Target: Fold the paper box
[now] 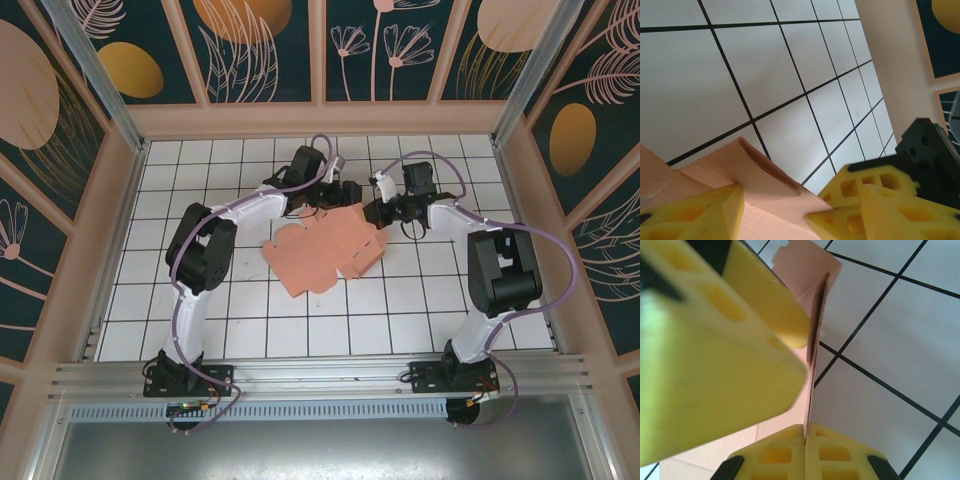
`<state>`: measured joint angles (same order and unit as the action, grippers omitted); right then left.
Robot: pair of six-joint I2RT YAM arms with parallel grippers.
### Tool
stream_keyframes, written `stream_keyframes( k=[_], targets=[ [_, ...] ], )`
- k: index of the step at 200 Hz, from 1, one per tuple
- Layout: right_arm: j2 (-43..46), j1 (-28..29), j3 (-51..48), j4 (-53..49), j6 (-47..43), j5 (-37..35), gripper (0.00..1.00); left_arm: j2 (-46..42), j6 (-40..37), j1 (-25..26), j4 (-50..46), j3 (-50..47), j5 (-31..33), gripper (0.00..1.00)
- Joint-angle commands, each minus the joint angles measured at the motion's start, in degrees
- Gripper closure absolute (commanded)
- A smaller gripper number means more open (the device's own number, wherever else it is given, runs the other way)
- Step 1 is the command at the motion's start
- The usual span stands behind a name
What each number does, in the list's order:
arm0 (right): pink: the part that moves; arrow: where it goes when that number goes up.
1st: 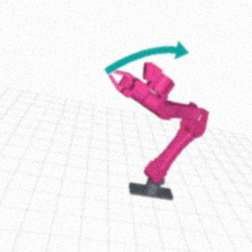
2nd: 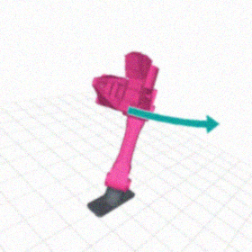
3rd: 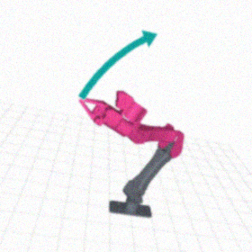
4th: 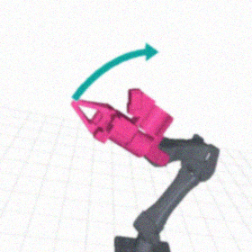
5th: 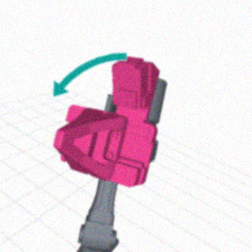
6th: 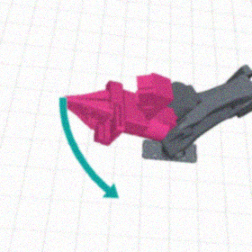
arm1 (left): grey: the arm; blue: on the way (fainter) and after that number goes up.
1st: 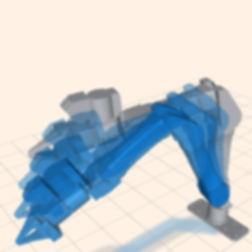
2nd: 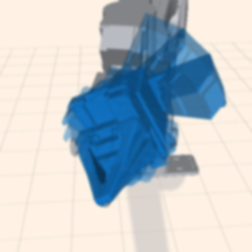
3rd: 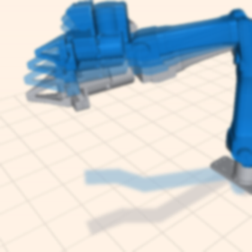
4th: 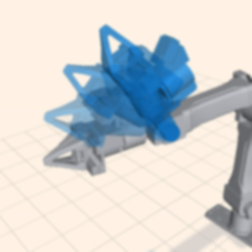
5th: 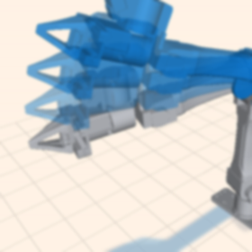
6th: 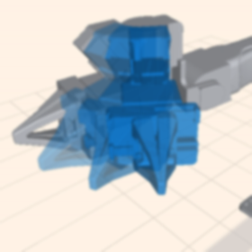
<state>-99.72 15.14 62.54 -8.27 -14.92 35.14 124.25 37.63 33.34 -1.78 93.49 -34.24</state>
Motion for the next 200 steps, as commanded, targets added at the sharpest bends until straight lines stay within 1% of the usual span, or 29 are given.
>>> stream_keyframes(
  k=[1,15,35,60,76,97,115,128,163,183,200],
  targets=[
    [2.53,2.23,-0.15,-2.77,-3.48,2.45,1.0,2.18,1.39,0.32,3.93,4.24,-0.53,0.38],
    [3.62,1.92,-1.09,-1.64,-3.04,1.73,1.0,1.56,1.23,0.28,4.57,3.56,0.48,0.37],
    [4.94,0.58,-2.27,0.15,-1.51,0.99,1.0,-2.84,0.21,0.08,8.11,-1.1,4.17,0.33],
    [5.8,-1.09,-3.01,0.84,-0.65,0.12,1.0,-10.48,-0.5,-1.39,13.16,-11.38,10.95,0.24],
    [6.17,-1.86,-3.18,0.78,-0.9,-0.04,1.0,-15.52,0.33,-3.01,16.3,-18.58,13.93,0.19],
    [6.56,-2.67,-3.23,0.96,-0.95,0.83,1.0,-19.81,-1.23,-4.72,14.99,-24.06,15.57,0.12],
    [6.56,-2.9,-2.96,1.04,-0.94,2.01,1.0,-21.04,-4.2,-5.26,10.58,-25.88,18.05,0.09],
    [6.22,-2.87,-2.64,1.14,-0.62,2.39,1.0,-21.79,-4.84,-5.31,9.87,-27.56,19.95,0.09],
    [6.37,-2.49,-2.89,2.2,0.95,0.93,1.0,-21.9,-3.56,-5.3,11.54,-29.51,19.12,0.06],
    [6.76,-2.34,-3.39,2.45,1.17,0.76,1.0,-20.7,-3.26,-5.32,11.58,-29.64,18.75,0.08],
    [7.15,-2.38,-3.69,2.23,1.2,0.72,1.0,-19.33,-4.03,-5.35,10.4,-29.26,20.18,0.08]
  ],
)
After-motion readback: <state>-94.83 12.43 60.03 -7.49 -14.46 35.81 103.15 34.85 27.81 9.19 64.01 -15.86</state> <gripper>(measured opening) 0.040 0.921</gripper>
